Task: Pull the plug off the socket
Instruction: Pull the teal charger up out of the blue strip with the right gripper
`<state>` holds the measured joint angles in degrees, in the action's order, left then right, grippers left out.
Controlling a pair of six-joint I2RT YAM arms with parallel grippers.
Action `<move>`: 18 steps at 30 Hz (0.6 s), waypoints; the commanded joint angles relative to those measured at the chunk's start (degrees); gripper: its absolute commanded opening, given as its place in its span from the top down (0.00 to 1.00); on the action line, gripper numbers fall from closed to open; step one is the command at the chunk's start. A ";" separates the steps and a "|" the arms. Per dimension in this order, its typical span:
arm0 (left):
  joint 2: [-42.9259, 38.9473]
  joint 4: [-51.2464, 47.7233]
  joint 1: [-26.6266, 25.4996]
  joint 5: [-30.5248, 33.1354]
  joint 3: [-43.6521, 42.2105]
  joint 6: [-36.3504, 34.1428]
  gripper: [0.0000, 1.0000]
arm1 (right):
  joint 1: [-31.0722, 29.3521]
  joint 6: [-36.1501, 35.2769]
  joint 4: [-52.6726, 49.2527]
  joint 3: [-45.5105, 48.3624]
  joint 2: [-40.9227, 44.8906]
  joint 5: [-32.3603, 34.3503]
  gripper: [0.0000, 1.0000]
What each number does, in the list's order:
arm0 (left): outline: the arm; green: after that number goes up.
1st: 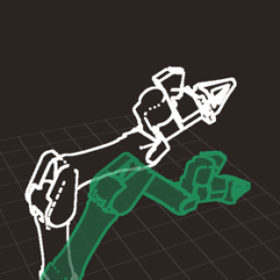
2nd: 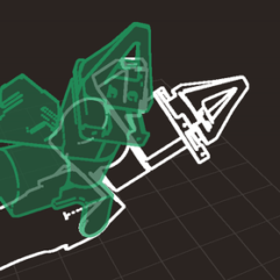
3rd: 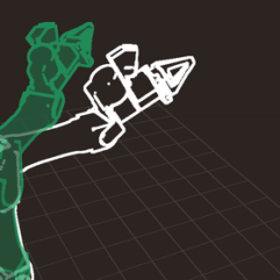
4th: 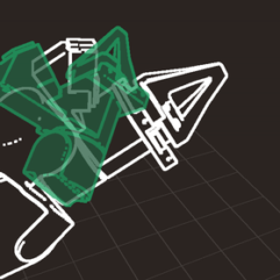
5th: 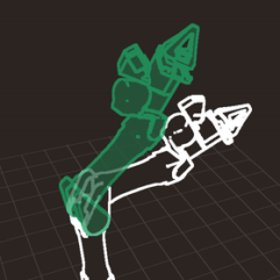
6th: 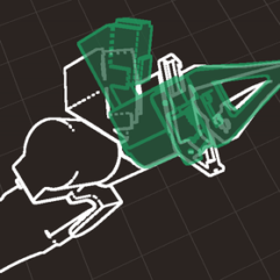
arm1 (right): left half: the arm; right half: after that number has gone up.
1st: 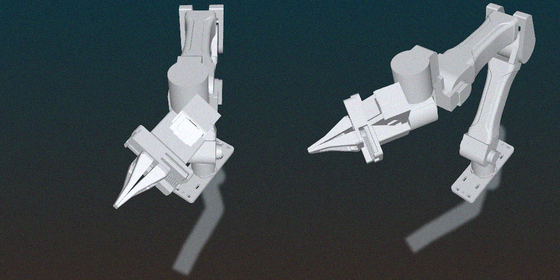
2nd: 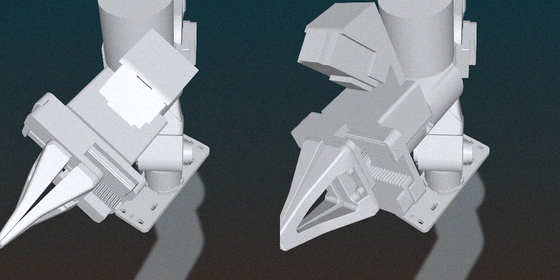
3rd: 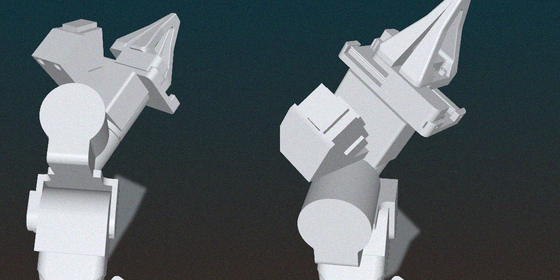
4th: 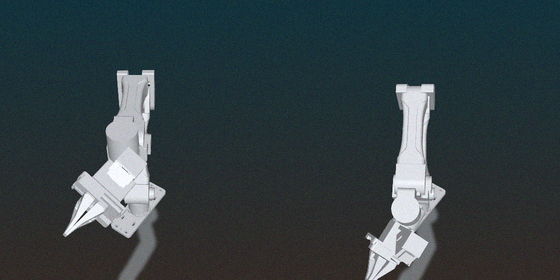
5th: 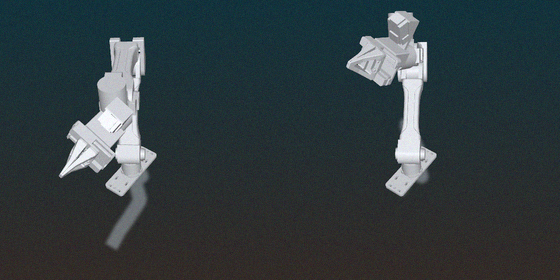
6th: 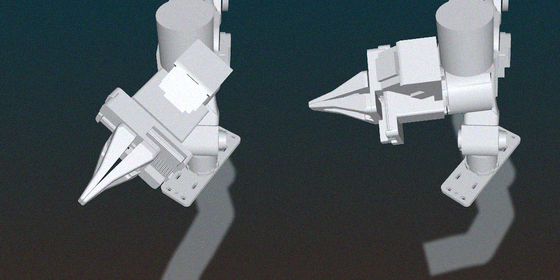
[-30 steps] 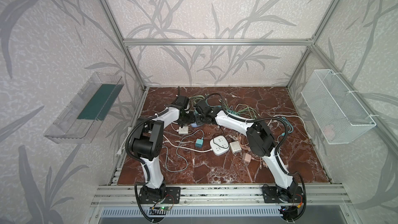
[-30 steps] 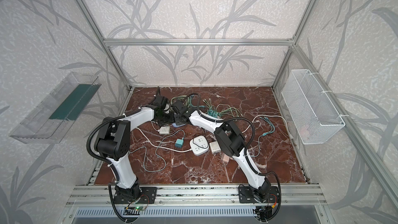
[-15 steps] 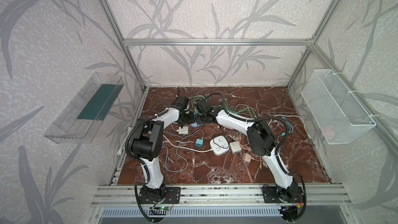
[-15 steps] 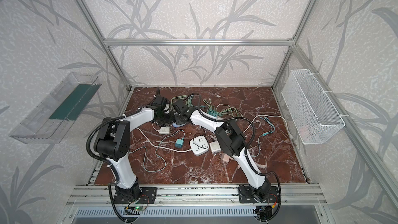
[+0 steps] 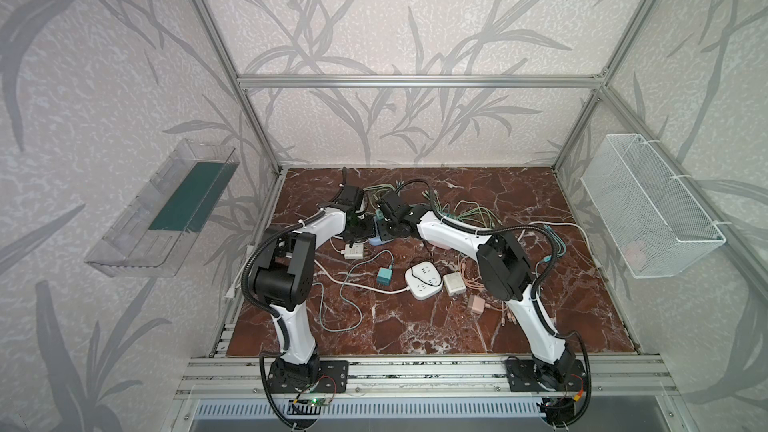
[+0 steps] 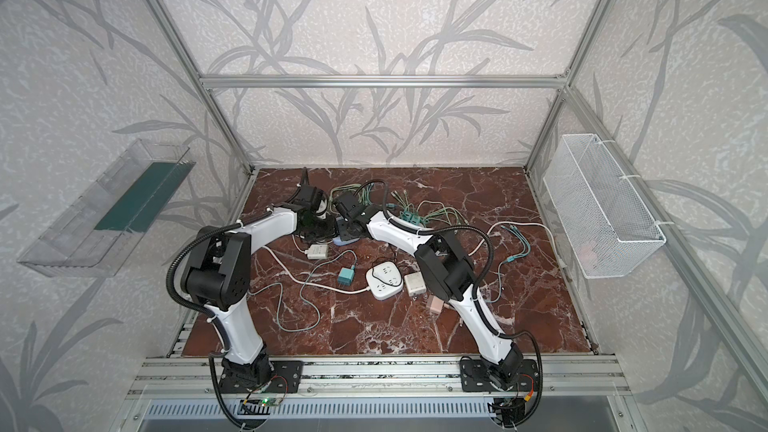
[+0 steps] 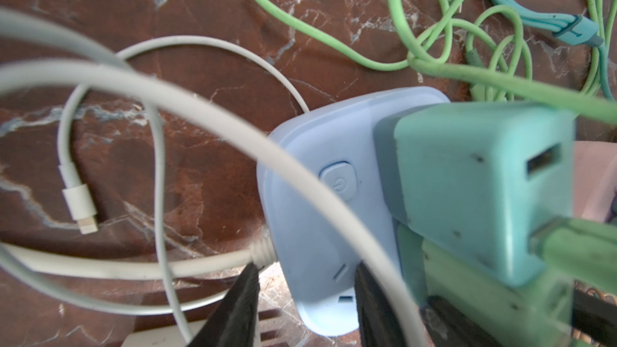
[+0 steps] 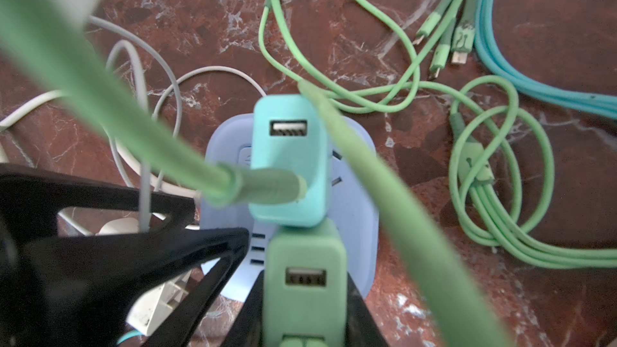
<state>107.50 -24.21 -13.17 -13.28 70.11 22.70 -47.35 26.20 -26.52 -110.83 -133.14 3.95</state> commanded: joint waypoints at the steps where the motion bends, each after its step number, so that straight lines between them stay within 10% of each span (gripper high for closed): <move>1: 3.57 -4.56 -0.37 3.31 -2.96 -0.07 0.53 | -0.54 -0.27 -0.53 -3.00 4.78 -2.01 0.84; 18: 4.29 -4.27 -0.28 1.99 -2.98 0.24 0.53 | -1.85 -3.82 -2.18 -5.54 4.62 1.50 0.85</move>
<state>107.53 -23.88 -13.17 -13.61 70.00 22.74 -47.70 24.34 -28.51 -112.22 -133.10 4.97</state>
